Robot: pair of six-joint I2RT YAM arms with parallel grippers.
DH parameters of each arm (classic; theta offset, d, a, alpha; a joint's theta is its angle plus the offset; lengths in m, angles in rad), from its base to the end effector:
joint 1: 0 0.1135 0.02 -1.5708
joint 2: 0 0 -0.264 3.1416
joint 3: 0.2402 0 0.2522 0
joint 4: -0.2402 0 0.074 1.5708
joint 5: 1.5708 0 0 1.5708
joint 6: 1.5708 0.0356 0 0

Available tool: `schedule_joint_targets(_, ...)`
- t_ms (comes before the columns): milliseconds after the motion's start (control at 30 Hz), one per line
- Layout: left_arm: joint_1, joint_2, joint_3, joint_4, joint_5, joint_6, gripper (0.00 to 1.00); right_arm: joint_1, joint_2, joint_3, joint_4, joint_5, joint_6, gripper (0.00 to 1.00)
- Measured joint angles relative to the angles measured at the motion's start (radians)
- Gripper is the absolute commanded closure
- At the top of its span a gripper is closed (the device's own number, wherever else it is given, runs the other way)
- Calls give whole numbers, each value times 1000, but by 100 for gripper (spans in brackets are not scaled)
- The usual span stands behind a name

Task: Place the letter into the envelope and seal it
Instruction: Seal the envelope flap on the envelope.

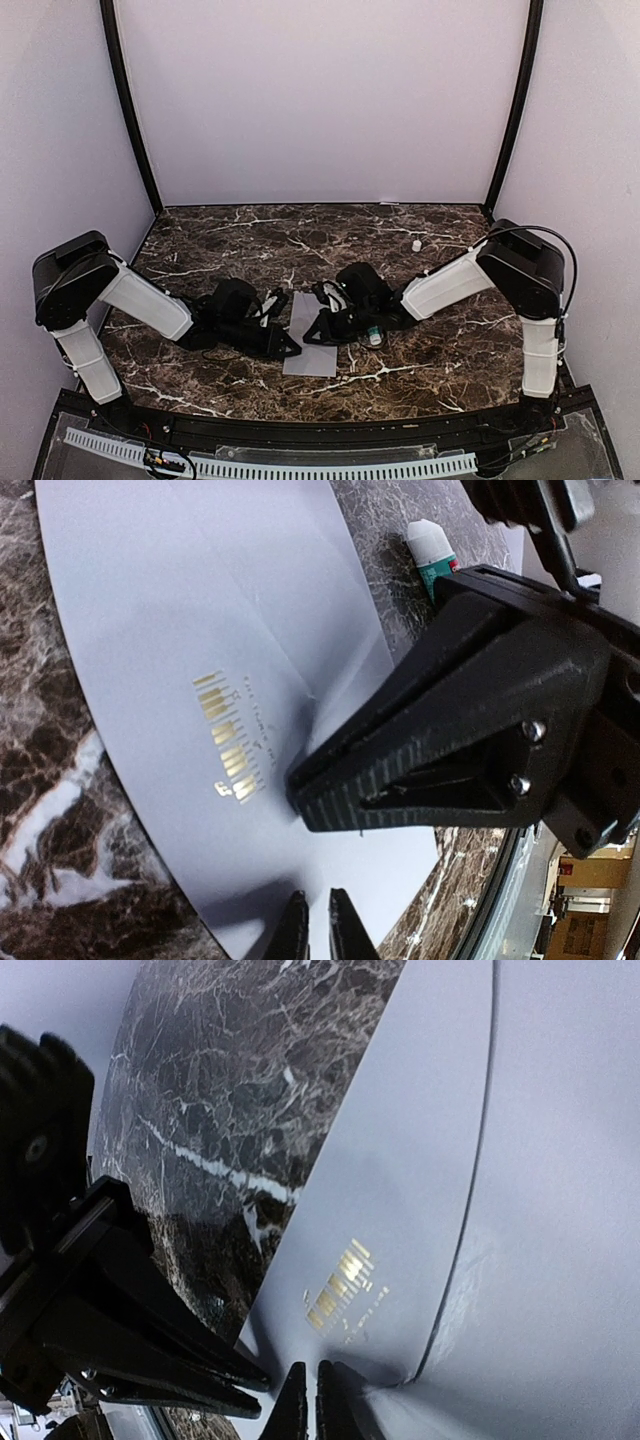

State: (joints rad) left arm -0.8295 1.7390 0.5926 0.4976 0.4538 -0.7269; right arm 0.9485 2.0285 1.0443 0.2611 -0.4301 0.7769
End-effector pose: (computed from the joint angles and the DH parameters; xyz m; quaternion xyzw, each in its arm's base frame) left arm 0.1939 -0.2349 0.1112 0.1447 0.8664 -0.4478 0.1672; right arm 0.2222 0.3353 0.1091 -0.1637 0.8797 0.4317 0.1136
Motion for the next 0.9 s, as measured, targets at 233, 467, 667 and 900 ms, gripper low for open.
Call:
schedule_joint_targets(233, 0, 0, 0, 0, 1, 1, 92, -39, 48, 61, 4, 8, 24, 97)
schedule_joint_targets(467, 0, 0, 0, 0, 2, 1, 92, -67, 76, 102, 5, 18, 29, 97)
schedule_joint_targets(667, 0, 0, 0, 0, 2, 0, 92, -74, 106, 147, -2, 31, 13, 97)
schedule_joint_targets(900, 0, 0, 0, 0, 2, 0, 92, -74, 92, 110, 31, 31, 1, 97)
